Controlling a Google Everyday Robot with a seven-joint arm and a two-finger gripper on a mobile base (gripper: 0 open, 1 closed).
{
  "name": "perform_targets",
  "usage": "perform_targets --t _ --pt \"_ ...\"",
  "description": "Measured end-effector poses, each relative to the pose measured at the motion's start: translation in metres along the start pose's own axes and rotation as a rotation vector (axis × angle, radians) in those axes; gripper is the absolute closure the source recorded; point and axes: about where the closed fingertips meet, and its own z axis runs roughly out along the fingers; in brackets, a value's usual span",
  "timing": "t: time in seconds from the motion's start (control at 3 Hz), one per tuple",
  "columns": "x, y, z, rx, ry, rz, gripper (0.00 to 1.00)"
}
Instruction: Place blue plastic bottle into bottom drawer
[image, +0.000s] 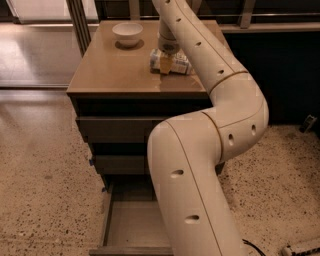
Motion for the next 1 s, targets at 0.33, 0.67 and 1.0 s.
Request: perform_targets --t 0.33,0.67,1.0 --pt "0.0 0.0 0.0 0.0 0.0 0.0 0.89" --pt "0.0 0.0 0.0 0.0 0.0 0.0 1.0" --pt "-0.0008 -0.0007 -0.001 -0.001 -0.003 -0.001 1.0"
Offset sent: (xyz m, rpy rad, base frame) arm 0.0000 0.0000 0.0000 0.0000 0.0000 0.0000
